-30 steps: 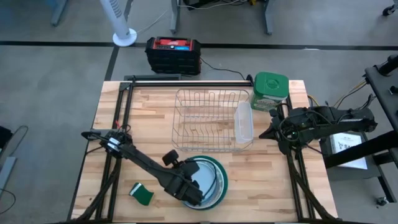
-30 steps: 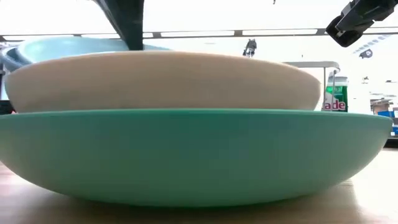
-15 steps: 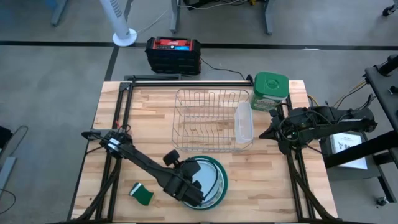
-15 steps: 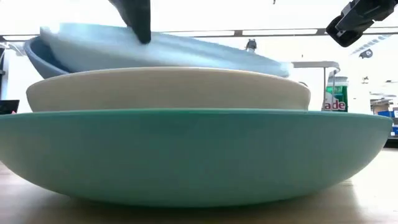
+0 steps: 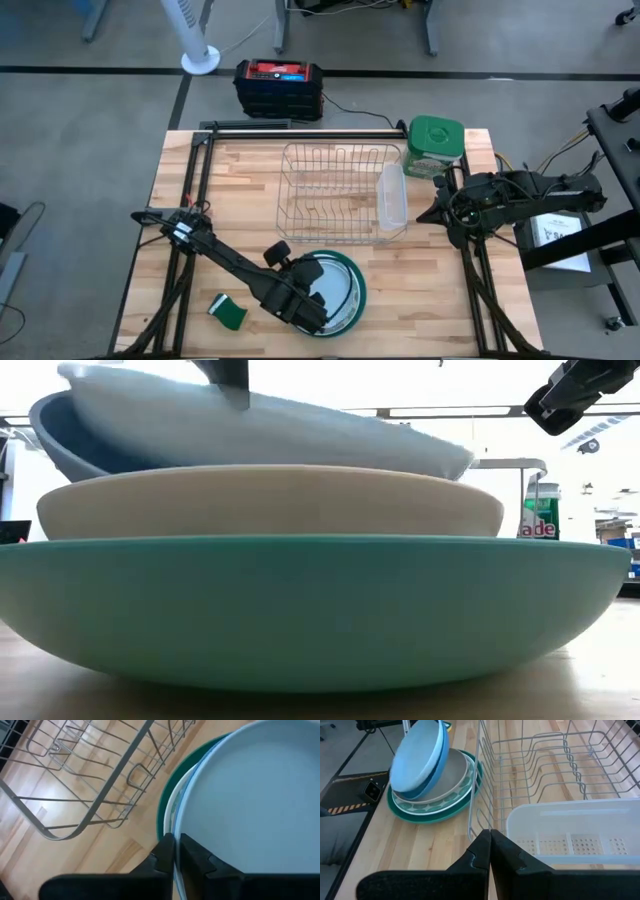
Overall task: Sort dishes
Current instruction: Put the light blue plate in the dish rack
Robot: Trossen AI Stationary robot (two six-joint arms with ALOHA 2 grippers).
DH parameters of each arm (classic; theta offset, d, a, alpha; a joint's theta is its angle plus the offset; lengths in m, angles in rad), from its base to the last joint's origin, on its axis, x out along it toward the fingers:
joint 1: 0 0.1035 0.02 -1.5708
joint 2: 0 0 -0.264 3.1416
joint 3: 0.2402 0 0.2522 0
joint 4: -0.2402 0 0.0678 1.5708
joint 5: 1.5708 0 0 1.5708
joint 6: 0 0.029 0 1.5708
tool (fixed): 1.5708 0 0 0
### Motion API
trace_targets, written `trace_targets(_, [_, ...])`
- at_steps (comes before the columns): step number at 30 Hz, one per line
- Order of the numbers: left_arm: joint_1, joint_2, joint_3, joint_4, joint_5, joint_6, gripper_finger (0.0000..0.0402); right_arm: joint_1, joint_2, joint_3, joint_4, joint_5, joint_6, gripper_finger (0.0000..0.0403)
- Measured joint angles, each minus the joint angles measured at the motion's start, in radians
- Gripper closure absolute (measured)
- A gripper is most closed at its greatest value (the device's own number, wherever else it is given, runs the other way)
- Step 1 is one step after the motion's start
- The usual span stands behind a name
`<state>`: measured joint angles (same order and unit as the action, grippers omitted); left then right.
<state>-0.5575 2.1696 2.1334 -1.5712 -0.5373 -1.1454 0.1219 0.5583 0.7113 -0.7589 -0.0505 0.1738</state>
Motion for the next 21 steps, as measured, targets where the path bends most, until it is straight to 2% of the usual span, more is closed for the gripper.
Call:
trace_targets(10, [-0.003, 0.0, 0.072, 0.0, -0.03, -0.002, 0.04, 0.0, 0.001, 0.0, 0.007, -0.005, -0.014, 0.0403])
trace_targets(17, [-0.003, 0.0, 0.071, 0.0, -0.057, 0.007, 0.0401, 0.021, -0.021, 0.0, 0.161, -0.056, -0.014, 0.0403])
trace_targets(21, [-0.003, 0.0, 0.071, 0.0, -0.09, 0.004, 0.0401, 0.079, 0.039, -0.013, 0.299, -0.061, 0.042, 0.0403])
